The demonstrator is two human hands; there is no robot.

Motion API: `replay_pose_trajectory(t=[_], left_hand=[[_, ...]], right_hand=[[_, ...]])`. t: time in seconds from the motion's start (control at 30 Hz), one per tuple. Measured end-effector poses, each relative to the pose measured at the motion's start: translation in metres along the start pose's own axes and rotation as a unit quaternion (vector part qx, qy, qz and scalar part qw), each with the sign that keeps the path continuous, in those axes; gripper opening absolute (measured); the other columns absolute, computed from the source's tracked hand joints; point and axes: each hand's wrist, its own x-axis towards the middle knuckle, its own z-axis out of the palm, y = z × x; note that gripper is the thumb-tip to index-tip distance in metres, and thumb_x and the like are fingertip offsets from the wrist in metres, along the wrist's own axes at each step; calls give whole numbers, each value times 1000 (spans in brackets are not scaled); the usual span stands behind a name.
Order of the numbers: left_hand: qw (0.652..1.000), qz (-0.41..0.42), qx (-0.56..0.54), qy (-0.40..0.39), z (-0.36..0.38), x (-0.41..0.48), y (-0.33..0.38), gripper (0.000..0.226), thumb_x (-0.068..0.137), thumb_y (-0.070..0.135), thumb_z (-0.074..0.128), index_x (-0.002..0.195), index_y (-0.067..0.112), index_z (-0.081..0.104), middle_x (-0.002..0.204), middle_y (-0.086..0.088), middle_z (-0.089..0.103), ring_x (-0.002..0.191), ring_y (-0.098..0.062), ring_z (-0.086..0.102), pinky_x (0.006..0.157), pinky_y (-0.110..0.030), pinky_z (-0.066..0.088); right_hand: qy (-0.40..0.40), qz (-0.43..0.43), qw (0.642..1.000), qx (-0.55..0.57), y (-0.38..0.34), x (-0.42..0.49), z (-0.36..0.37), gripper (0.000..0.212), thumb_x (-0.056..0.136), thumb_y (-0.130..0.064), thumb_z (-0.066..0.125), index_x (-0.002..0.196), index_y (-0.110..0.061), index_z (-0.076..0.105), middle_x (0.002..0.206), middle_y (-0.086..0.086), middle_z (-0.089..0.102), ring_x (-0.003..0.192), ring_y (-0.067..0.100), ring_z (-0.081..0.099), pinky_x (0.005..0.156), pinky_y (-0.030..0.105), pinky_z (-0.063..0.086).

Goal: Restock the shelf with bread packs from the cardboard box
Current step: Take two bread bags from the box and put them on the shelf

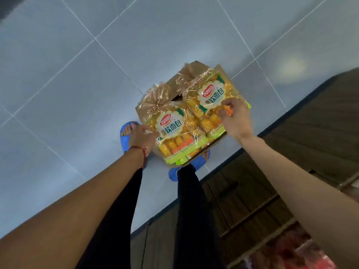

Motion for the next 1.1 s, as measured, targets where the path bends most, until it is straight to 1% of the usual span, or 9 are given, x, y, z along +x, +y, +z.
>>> replay_pose_trajectory(t=[0.07,0.17,0.27,0.33,0.4,0.57,0.8,0.93,1.1], left_hand=[[997,-25,-58,48,24,36,-27,90,48,61,77,125,19,58,133,-4,60,114,-28,63,90,-43,54],[989,-38,-129,69,57,83,-69,129,26,74,86,139,29,42,139,-2,57,123,-24,60,96,-52,53],[969,-69,-227,70,67,54,-40,123,36,61,88,140,22,34,132,0,60,117,-22,63,93,-42,55],[960,-96,-261,25,76,43,-25,97,53,54,88,134,15,50,120,0,68,105,-22,68,76,-30,57],[954,-89,-287,20,84,40,-21,63,74,38,85,127,15,60,115,-1,71,101,-22,69,74,-29,55],[949,-85,-301,38,79,29,-27,61,64,32,92,115,19,62,111,-3,73,105,-31,70,94,-49,55],[956,-58,-281,63,60,15,-26,31,67,22,90,91,31,71,97,3,75,94,-23,73,87,-43,58],[963,-36,-260,60,50,13,-21,45,57,34,94,92,43,67,98,10,76,94,-21,73,88,-48,58],[973,8,-229,31,34,12,-19,65,58,33,93,114,31,59,103,9,76,96,-19,73,86,-49,59]], right_hand=[[14,-21,998,-52,12,22,4,38,94,-37,62,127,-18,60,135,6,55,126,26,52,97,43,50],[21,-69,992,-107,33,55,13,53,92,-45,65,134,-14,53,138,7,51,128,27,47,105,46,46],[0,-58,994,-96,48,79,19,76,88,-58,65,145,-13,42,147,5,44,133,27,46,109,46,46],[-12,-41,996,-80,54,88,20,92,82,-68,62,150,-14,35,151,6,41,137,30,45,111,53,44],[-31,-18,997,-64,58,93,20,103,76,-73,63,154,-15,29,153,7,43,138,33,45,112,58,42],[-57,21,993,-99,59,91,16,122,59,-82,60,156,-17,25,149,14,48,135,39,47,110,58,41],[-120,105,984,-82,69,66,9,109,50,-73,87,134,-14,48,131,4,50,125,27,49,105,50,47],[-115,147,981,49,82,39,14,107,41,-71,91,125,-24,45,117,-7,67,100,17,69,84,45,62],[-92,166,976,106,78,9,17,98,54,-56,94,131,-18,47,119,-5,68,105,16,68,93,46,60]])
